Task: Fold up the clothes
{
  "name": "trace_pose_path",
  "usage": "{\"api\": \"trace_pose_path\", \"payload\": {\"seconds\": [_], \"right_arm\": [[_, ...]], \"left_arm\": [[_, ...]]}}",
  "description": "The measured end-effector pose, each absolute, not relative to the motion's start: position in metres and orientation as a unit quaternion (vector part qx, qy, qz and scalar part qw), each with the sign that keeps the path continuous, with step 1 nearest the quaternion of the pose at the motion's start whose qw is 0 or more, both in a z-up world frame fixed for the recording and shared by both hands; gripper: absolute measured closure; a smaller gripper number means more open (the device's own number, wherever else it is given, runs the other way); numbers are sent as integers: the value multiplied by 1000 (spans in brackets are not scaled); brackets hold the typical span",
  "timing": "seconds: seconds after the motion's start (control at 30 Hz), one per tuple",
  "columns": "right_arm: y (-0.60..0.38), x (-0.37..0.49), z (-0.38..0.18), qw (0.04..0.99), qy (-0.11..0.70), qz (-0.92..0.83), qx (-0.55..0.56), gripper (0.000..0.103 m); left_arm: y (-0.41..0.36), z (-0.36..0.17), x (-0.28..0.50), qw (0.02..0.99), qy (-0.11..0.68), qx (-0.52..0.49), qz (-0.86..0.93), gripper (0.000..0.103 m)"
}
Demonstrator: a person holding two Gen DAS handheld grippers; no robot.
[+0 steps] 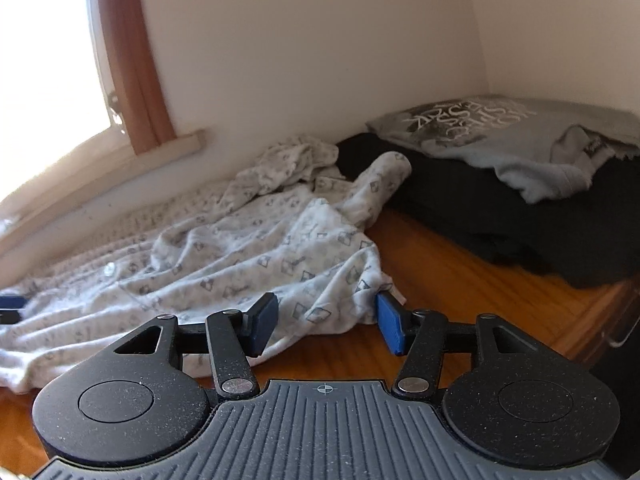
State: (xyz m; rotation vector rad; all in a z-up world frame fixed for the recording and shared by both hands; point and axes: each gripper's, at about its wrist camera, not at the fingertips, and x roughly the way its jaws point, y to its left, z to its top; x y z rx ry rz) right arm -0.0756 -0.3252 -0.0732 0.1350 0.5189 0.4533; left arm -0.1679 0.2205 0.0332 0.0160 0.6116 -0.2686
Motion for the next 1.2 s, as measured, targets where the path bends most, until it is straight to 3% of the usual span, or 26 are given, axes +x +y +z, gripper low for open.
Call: {"api": "trace_pose_path", "payload": {"seconds": [0.03, 0.07, 0.17, 0.4, 0.5, 0.57, 0.6, 0.73, 0.93, 1.03, 1.2], "right_arm": [[-325, -71, -74, 940, 253, 219, 65, 58], [-324, -66, -75, 941, 252, 215, 65, 76], [-324, -52, -77, 942, 249, 217, 53, 94], [-327, -49, -68, 963, 202, 177, 16, 97], [-327, -52, -74, 961, 219, 169, 1, 82], [-330, -60, -75, 967, 208, 149, 3, 56], [-331, -65, -74, 970, 198, 140, 4, 53], [-324, -83, -67, 969, 167, 180, 26, 48], [-274, -101, -74, 933, 184, 309, -3, 38], [-255, -106, -81, 929, 192, 313, -41, 32], [-258, -106, -86, 927, 193, 320, -42, 31]], "left_arm": [[220, 33, -169, 944, 303, 10, -132, 25], [219, 33, -170, 943, 307, 11, -133, 25], [218, 32, -177, 940, 312, 8, -138, 25], [216, 30, -193, 934, 324, 0, -150, 21], [214, 30, -197, 934, 325, 5, -149, 18], [213, 30, -197, 934, 326, 6, -147, 18], [213, 30, -197, 934, 326, 6, -147, 18], [213, 30, -196, 934, 326, 8, -144, 17], [212, 29, -196, 934, 328, 12, -143, 15], [210, 28, -195, 932, 331, 17, -148, 6], [206, 27, -196, 931, 334, 27, -147, 5]]}}
